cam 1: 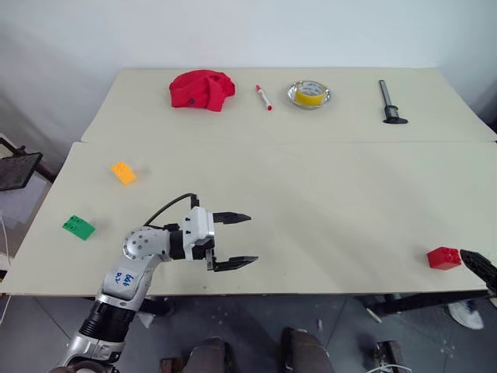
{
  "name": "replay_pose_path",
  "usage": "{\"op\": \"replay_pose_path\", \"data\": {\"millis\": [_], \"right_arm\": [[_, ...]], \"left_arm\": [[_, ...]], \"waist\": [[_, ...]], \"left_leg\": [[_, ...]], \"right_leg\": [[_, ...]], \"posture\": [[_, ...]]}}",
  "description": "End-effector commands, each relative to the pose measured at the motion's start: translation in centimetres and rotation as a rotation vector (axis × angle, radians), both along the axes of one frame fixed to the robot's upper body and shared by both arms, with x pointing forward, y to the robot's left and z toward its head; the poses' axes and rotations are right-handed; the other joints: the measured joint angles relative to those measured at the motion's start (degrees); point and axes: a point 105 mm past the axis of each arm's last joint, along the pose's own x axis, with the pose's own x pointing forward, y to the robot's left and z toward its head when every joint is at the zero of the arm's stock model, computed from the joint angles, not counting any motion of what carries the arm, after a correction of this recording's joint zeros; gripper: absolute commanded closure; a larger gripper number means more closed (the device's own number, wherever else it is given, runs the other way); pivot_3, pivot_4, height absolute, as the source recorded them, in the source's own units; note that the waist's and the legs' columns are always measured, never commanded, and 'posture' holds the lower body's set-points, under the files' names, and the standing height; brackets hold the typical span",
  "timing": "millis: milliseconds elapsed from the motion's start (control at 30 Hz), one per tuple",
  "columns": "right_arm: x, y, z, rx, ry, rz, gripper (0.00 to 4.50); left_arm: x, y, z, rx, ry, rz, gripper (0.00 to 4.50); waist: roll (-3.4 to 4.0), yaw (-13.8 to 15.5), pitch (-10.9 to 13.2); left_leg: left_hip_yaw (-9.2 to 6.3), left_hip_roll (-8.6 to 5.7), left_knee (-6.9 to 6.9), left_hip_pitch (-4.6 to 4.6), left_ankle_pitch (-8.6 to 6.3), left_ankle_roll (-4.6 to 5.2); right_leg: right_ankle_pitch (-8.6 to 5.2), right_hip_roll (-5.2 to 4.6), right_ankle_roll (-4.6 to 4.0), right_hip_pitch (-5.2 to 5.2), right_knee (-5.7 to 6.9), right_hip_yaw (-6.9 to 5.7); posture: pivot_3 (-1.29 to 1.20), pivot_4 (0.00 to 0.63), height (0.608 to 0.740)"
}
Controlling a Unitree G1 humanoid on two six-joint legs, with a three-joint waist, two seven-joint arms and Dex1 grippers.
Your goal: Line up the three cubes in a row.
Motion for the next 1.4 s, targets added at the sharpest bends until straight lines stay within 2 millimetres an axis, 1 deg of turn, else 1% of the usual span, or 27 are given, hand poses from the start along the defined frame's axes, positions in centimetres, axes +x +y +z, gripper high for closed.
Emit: {"op": "replay_pose_path", "data": {"millis": [33,100,233,333,367,433,600,633,667,700,733,767,800,833,867,900,933,1000,1033,1067,1200,1300,1400], "right_arm": [[1.2,-0.2,-1.4,-0.004,0.104,-0.023,0.0],[1.9,-0.2,-2.5,0.007,0.155,-0.025,0.0],[2.6,-0.5,-3.3,0.017,0.179,-0.04,0.0],[2.7,-0.7,-4.0,-0.001,0.211,-0.041,0.0],[2.7,-0.7,-4.0,-0.006,0.212,-0.041,0.18],[3.1,-0.1,-3.9,0.003,0.195,-0.004,0.58],[3.8,1.3,-3.3,0.025,0.17,0.09,2.32],[4.4,2.0,-2.8,0.034,0.145,0.142,2.66],[5.3,3.3,-2.0,0.037,0.111,0.238,2.98],[6.5,6.4,-0.8,0.016,0.074,0.459,2.98],[7.0,8.5,-0.1,-0.002,0.06,0.617,2.98],[7.4,10.2,0.2,-0.041,0.056,0.756,2.98],[7.7,11.6,0.3,-0.075,0.057,0.877,2.98],[8.5,13.2,-0.1,-0.113,0.094,0.99,2.98],[9.1,14.2,-0.5,-0.145,0.127,1.07,2.98],[9.6,14.8,-0.7,-0.164,0.152,1.115,2.98],[10.3,16.2,-0.8,-0.204,0.154,1.21,2.98],[12.0,19.9,-1.3,-0.335,0.157,1.431,2.98],[12.5,21.1,-1.5,-0.385,0.175,1.502,2.98],[13.1,21.8,-1.7,-0.416,0.182,1.535,2.98],[14.5,23.3,-2.3,-0.496,0.161,1.594,2.98],[14.9,24.0,-2.6,-0.522,0.154,1.615,2.98],[14.9,24.7,-2.8,-0.475,0.146,1.627,2.98]], "left_arm": [[-0.3,0.4,0.2,0.001,-0.02,0.007,0.05],[-0.5,0.6,0.1,0.004,-0.02,0.016,0.05],[-0.6,0.8,0.1,0.006,-0.02,0.036,0.05],[-0.7,1.0,0.1,0.008,-0.021,0.046,0.05],[-0.6,1.0,0.1,0.009,-0.022,0.049,0.0],[-0.6,1.3,0.2,0.011,-0.027,0.063,0.0],[-0.4,1.6,0.3,0.016,-0.038,0.081,0.0],[-0.3,1.7,0.4,0.016,-0.042,0.09,0.0],[-0.2,1.9,0.5,0.015,-0.046,0.103,0.0],[-0.2,2.4,0.5,0.014,-0.045,0.13,0.0],[-0.1,2.7,0.5,0.012,-0.044,0.148,0.0],[-0.2,3.0,0.4,0.014,-0.041,0.163,0.0],[-0.3,3.3,0.2,0.017,-0.037,0.177,0.0],[-0.5,3.7,-0.2,0.026,-0.03,0.194,0.0],[-0.7,3.9,-0.4,0.032,-0.025,0.206,0.0],[-0.7,4.1,-0.6,0.036,-0.022,0.213,0.0],[-0.9,4.3,-0.8,0.044,-0.018,0.224,0.0],[-1.3,4.6,-1.1,0.052,-0.013,0.251,0.0],[-1.4,4.8,-1.1,0.051,-0.011,0.266,0.0],[-1.5,4.9,-1.1,0.05,-0.012,0.277,0.0],[-1.6,5.1,-0.8,0.041,-0.017,0.313,0.0],[-1.8,5.2,-0.9,0.042,-0.017,0.327,0.0],[-1.6,5.7,-0.7,0.044,-0.026,0.355,0.0]], "waist": [[0.0,0.2,0.0],[0.0,0.3,0.0],[0.0,0.5,0.0],[0.0,0.4,0.0],[0.0,0.4,0.0],[0.0,0.3,0.0],[0.0,0.3,0.0],[0.0,0.3,0.0],[0.0,0.3,0.0],[0.0,0.1,0.0],[0.0,-0.5,0.0],[0.03,-1.2,0.0],[0.03,-1.3,0.0],[-0.02,-1.6,0.0],[-0.07,-2.0,0.0],[-0.11,-2.1,0.1],[-0.18,-2.1,0.1],[-0.26,-2.2,0.2],[-0.26,-2.5,0.2],[-0.24,-2.6,0.2],[-0.28,-1.7,0.1],[-0.35,-1.6,0.1],[-0.38,-1.7,0.1]], "left_leg": [[0.02,-0.01,0.0,0.0,0.0,0.01],[0.05,-0.02,0.01,-0.03,-0.01,0.02],[0.03,-0.05,0.04,-0.09,-0.01,0.02],[0.04,-0.04,0.04,-0.09,-0.01,0.02],[0.04,-0.05,0.04,-0.09,-0.01,0.02],[0.06,-0.04,0.03,-0.08,0.0,0.02],[0.06,-0.03,0.04,-0.08,-0.01,0.02],[0.07,-0.03,0.04,-0.08,-0.01,0.02],[0.07,-0.03,0.04,-0.08,-0.01,0.02],[0.07,-0.03,0.04,-0.08,-0.01,0.02],[0.09,-0.03,0.04,-0.05,-0.01,0.02],[0.19,-0.01,0.03,-0.02,-0.01,0.02],[0.21,0.02,0.02,0.04,-0.01,0.02],[0.17,0.04,-0.01,0.05,-0.01,0.02],[0.16,0.09,-0.01,0.08,-0.02,-0.01],[0.16,0.11,-0.01,0.07,-0.02,-0.03],[0.13,0.09,-0.01,0.04,-0.02,-0.03],[0.07,0.08,0.02,-0.05,-0.02,-0.03],[0.1,0.08,0.06,-0.05,-0.02,-0.03],[0.11,0.04,0.06,-0.1,-0.02,-0.03],[-0.01,0.04,0.1,-0.31,-0.03,-0.09],[-0.04,0.09,0.13,-0.32,-0.1,-0.18],[-0.05,0.13,0.14,-0.23,-0.07,-0.24]], "right_leg": [[0.0,0.0,0.01,0.0,-0.01,0.0],[0.01,0.0,0.02,0.0,-0.06,0.0],[0.03,0.0,0.06,0.0,-0.09,-0.05],[0.04,0.02,0.08,0.01,-0.12,-0.06],[0.04,0.02,0.08,0.01,-0.12,-0.06],[0.05,0.02,0.09,0.0,-0.12,-0.06],[0.05,0.03,0.09,0.0,-0.12,-0.06],[0.05,0.03,0.09,0.0,-0.13,-0.05],[0.05,0.03,0.1,0.01,-0.14,-0.05],[0.06,0.04,0.1,0.01,-0.14,-0.05],[0.06,0.04,0.11,0.0,-0.14,-0.02],[0.07,0.06,0.11,-0.02,-0.12,0.07],[0.07,0.07,0.11,-0.01,-0.1,0.09],[0.07,0.09,0.11,-0.01,-0.1,0.06],[0.07,0.14,0.11,0.0,-0.07,0.04],[0.07,0.14,0.1,-0.02,-0.06,0.04],[0.07,0.12,0.1,-0.02,-0.09,0.01],[0.07,0.08,0.11,-0.05,-0.1,-0.08],[0.08,0.08,0.12,-0.07,-0.14,-0.09],[0.08,0.05,0.12,-0.08,-0.19,-0.1],[0.15,-0.03,0.23,-0.11,0.07,-0.62],[0.15,-0.04,0.24,-0.07,0.09,-1.04],[0.14,-0.03,0.22,0.06,0.1,-1.11]], "posture": [[0.0,0.15,0.74],[0.0,0.15,0.74],[0.0,0.15,0.74],[0.0,0.15,0.74],[0.0,0.15,0.74],[0.0,0.15,0.74],[0.0,0.15,0.74],[0.0,0.15,0.74],[0.0,0.15,0.74],[0.0,0.15,0.74],[0.0,0.15,0.74],[0.0,0.15,0.74],[0.0,0.15,0.74],[0.0,0.15,0.74],[0.0,0.15,0.74],[0.0,0.15,0.74],[0.0,0.15,0.74],[0.0,0.15,0.74],[0.0,0.15,0.74],[0.0,0.15,0.74],[0.0,0.15,0.74],[0.0,0.15,0.74],[0.0,0.15,0.74]]}}
